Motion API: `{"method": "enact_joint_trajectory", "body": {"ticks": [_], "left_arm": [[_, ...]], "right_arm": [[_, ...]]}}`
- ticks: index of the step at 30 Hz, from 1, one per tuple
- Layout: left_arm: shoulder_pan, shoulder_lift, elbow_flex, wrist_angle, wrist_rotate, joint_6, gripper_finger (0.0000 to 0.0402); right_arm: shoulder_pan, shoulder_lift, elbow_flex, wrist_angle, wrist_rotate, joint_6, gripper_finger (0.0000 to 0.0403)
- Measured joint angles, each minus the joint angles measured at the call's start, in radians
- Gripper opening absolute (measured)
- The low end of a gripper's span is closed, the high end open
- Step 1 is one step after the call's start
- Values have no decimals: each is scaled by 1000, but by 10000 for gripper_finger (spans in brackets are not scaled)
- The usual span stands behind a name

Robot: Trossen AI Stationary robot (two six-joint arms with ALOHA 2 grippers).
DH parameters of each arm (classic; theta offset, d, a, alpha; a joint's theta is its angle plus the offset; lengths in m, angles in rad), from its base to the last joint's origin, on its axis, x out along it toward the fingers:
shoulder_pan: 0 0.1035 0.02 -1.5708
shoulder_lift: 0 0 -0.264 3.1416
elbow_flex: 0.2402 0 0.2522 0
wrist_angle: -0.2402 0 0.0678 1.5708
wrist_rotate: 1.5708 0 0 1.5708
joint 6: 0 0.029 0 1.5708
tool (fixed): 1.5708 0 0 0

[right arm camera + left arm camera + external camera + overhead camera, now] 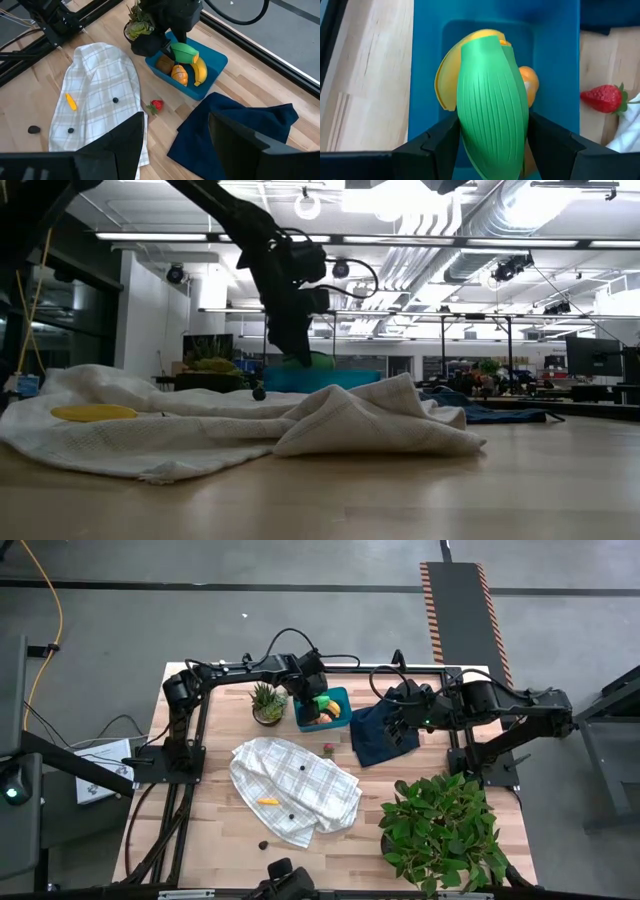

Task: Pick and placing Produce into tupperware
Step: Put the green corn into the blue bin, then put the yellow corn into the blue bin

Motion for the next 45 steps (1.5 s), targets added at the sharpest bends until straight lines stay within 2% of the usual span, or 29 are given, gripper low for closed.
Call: {"method": "enact_joint_trajectory", "body": {"ticks": [9,17,21,31,38,45], "left_arm": [[0,2,0,-6,0,-2,206],[0,2,0,-5,4,-12,257],[0,2,0,-6,4,-13,265],[0,-77,0,-71,17,-31,223],[0,-216,0,-150,25,-68,196],[0,-377,0,-167,29,-170,181]], "right_arm": [[0,0,0,0,0,-5,213],[0,0,0,0,0,-15,213],[0,0,0,0,0,-22,213],[0,0,0,0,0,-49,213],[0,0,0,-15,0,-76,213],[1,0,0,-23,0,-94,213]]}}
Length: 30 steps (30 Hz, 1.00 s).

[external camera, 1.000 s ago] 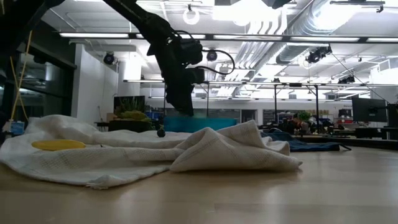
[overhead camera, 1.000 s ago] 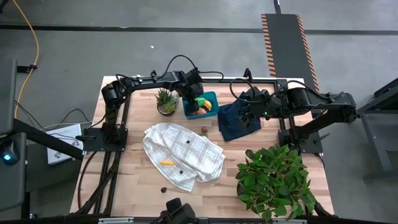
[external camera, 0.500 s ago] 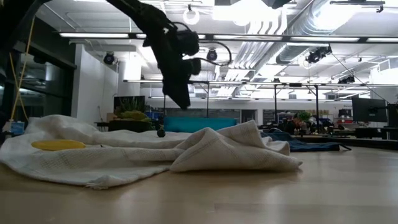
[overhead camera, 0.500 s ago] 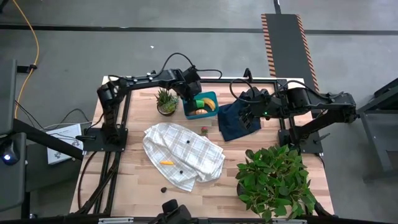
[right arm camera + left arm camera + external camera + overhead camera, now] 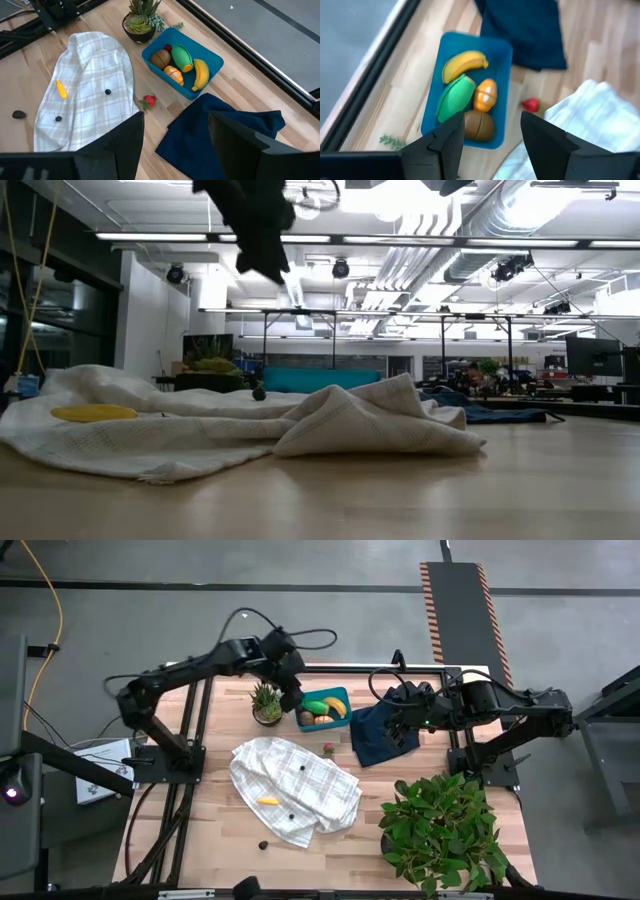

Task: Pick and placing Produce into tupperware
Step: Put the yellow corn into the blue bin

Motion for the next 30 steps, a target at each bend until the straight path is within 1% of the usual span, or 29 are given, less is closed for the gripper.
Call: {"method": "enact_joint_trajectory", "body": {"ticks": [6,11,22,30], "left_arm": [[-22,-121,0,-22,18,-71,179],[-84,-201,0,-91,16,-85,177],[-282,-323,0,-256,-77,-176,177],[-458,-343,0,-397,-97,-284,179]], "right_arm": [[0,0,0,-2,0,-8,213],[8,0,0,-8,0,-8,213],[68,0,0,-7,1,-16,213],[81,0,0,-7,21,-15,213]]}}
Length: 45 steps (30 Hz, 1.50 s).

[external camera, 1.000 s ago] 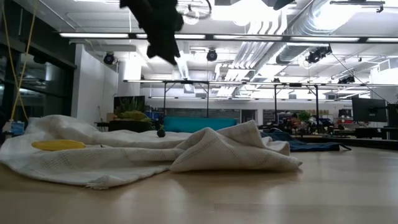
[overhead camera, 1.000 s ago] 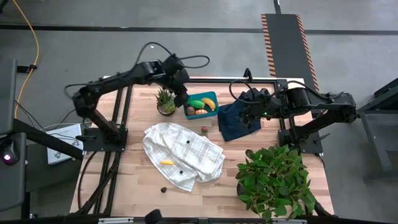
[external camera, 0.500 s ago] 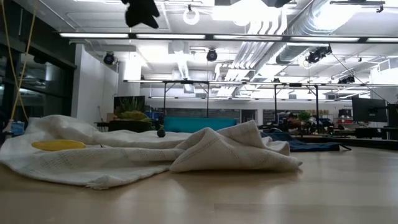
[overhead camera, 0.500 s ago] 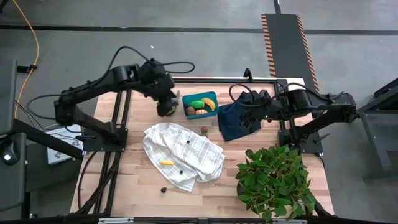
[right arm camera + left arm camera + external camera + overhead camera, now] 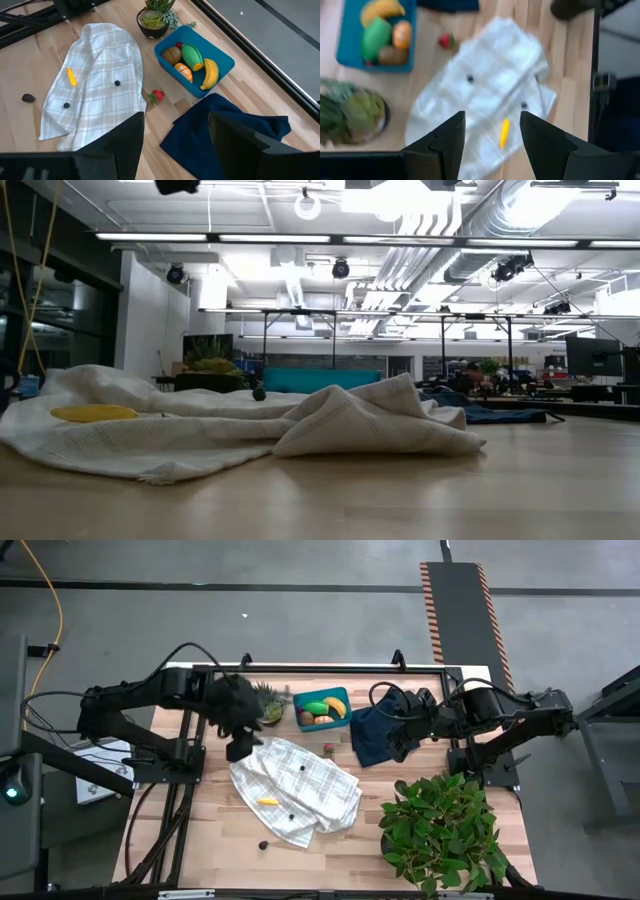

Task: Pick and placing Produce into tupperware
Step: Put the yellow corn into the blue bin

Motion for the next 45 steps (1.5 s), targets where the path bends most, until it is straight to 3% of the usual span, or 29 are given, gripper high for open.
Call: {"method": "enact_joint_trajectory", "body": {"ticks": [10,20,29,45], "left_arm": [[-226,-8,-136,-22,-92,-190,179],[-380,-6,-350,176,-95,-339,179],[-409,-6,-504,323,-121,-411,179],[-408,4,-706,579,-121,-407,179]], "right_arm": [[0,0,0,0,2,0,213],[0,0,0,4,2,12,213],[0,0,0,23,2,9,213],[0,0,0,23,2,4,213]]}}
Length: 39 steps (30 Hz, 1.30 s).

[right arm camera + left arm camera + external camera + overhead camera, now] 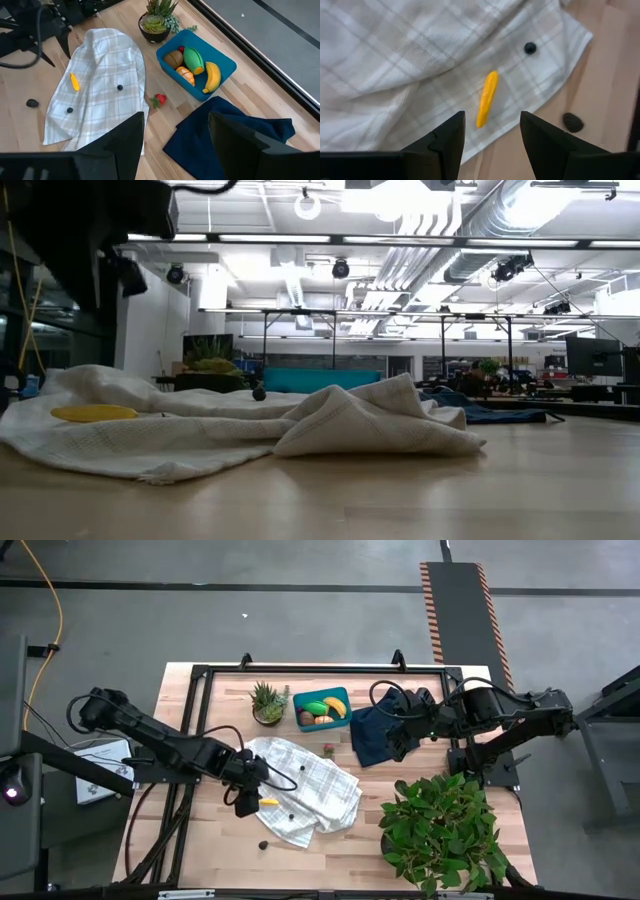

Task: Pick and placing Produce into tupperware
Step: Put the yellow corn into the blue bin

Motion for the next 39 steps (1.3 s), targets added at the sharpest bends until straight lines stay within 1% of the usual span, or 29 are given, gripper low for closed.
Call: {"method": "enact_joint_trajectory", "body": {"ticks": [5,12,18,22,27,29,33,39], "left_arm": [[0,37,-39,48,0,45,179],[0,121,-40,89,1,56,179],[0,178,-40,139,44,42,179],[-3,187,-40,148,54,20,179],[-39,187,-17,144,44,14,179],[-65,187,5,143,20,13,179],[-116,186,52,134,-67,10,179],[-146,186,99,38,-154,-8,179]], "right_arm": [[0,0,0,0,0,-7,213],[0,0,0,0,0,-7,213],[0,0,0,0,0,-7,213],[0,0,0,0,0,-14,213],[0,0,0,-2,0,-16,213],[0,0,0,-3,0,-22,213],[0,0,0,-4,0,-23,213],[0,0,0,-5,0,-36,213]]}}
